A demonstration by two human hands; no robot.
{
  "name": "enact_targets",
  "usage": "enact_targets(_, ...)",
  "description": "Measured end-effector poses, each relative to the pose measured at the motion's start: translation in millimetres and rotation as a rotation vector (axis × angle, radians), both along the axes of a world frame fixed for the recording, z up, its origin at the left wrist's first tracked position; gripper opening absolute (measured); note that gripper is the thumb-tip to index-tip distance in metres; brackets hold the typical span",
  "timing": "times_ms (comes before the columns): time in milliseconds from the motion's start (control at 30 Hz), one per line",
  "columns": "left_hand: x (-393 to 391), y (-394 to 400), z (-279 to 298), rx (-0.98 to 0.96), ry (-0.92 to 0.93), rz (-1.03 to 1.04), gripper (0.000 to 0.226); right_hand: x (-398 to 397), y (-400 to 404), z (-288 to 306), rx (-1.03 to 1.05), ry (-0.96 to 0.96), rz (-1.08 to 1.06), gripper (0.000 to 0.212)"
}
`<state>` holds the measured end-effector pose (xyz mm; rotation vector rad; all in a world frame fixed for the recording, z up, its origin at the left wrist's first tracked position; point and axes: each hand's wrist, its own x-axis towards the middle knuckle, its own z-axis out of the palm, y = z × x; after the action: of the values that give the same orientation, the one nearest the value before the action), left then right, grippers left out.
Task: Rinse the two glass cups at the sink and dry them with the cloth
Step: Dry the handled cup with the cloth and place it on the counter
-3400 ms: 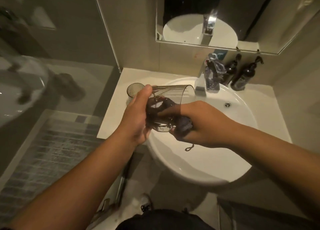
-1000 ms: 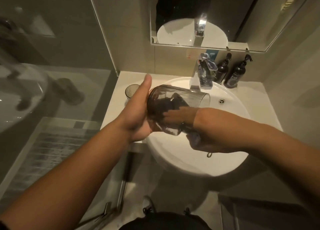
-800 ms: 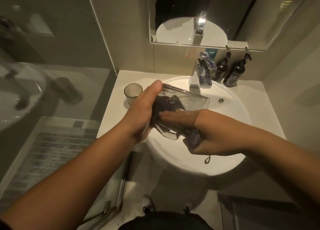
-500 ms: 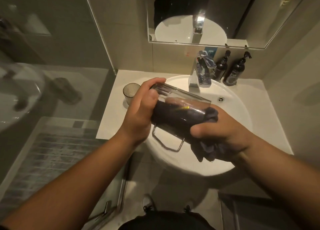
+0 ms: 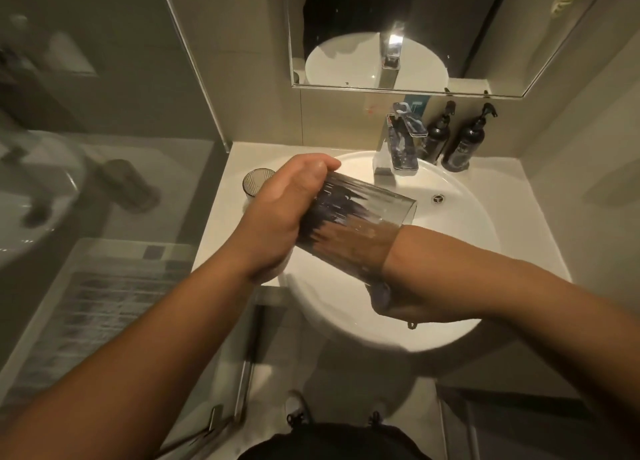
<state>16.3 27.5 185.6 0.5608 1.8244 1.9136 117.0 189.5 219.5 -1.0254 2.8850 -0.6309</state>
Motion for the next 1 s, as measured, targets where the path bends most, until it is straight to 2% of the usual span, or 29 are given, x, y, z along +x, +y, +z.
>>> enact_targets(67, 1.6, 0.9, -3.2, 0.021, 0.076, 0.015, 0.024, -0.5, -0.8, -2.2, -0.073, -0.047, -0.054, 0.055)
enact_targets(200, 3.4, -0.9, -9.1, 0.052, 0.179, 0.044, 0.023, 7.4, -7.3, -4.7, -0.336, -0.212, -0.178, 0.068)
enact_targets(333, 5.8, -3.1, -10.7, 0.082, 0.327, 0.092, 0.026, 12.0, -9.4, 4.2, -0.823, -0.542, -0.255, 0.055)
enact_targets(433, 10.7, -6.6, -11.1, 0.091, 0.540, 0.110, 0.034, 15.0, -16.9, 2.3, -1.289, -0.785, -0.243, 0.047)
enact_targets(500, 10.0, -9.1, -15.0, 0.095, 0.684, 0.085, 0.044, 13.9, -14.0, 4.9, -1.331, -0.758, -0.246, 0.049)
enact_targets(533, 7.0, -10.8, -16.1, 0.077, 0.661, 0.047, 0.048, 13.3, -5.6, 9.7, -1.227, -0.702, -0.232, 0.049)
enact_targets(567, 5.2, -12.6, -13.6, 0.062, 0.552, -0.013, 0.049, 13.4, 3.2, 15.1, -1.005, -0.591, -0.209, 0.050)
enact_targets(633, 2.5, -13.0, -2.5, 0.119, 0.064, -0.153, 0.060, 7.1, 9.7, 20.8, -0.318, -0.217, -0.122, 0.049)
enact_targets(667, 0.6, -12.2, 2.9, 0.133, -0.202, -0.208, 0.068, 3.4, 8.6, 19.1, -0.055, -0.054, -0.055, 0.048)
enact_targets(700, -1.6, -11.2, 8.7, 0.097, -0.376, -0.245, 0.075, 1.4, 4.6, 18.1, 0.112, 0.054, 0.001, 0.048)
enact_targets(733, -5.4, -9.8, 12.3, 0.014, -0.446, -0.264, 0.080, 0.7, 0.9, 13.5, 0.236, 0.136, 0.045, 0.049)
enact_targets(800, -13.5, -7.4, 16.6, -0.142, -0.457, -0.310, 0.081, -0.4, -4.1, 8.1, 0.368, 0.276, 0.124, 0.051)
enact_targets(867, -20.6, -6.0, 16.9, -0.207, -0.469, -0.397, 0.077, -2.1, -1.6, 7.7, 0.430, 0.292, 0.159, 0.063)
enact_targets(1000, -27.3, -3.8, 5.9, -0.322, -0.499, -0.608, 0.068, 4.9, 1.1, -3.1, 0.591, 0.236, 0.271, 0.037)
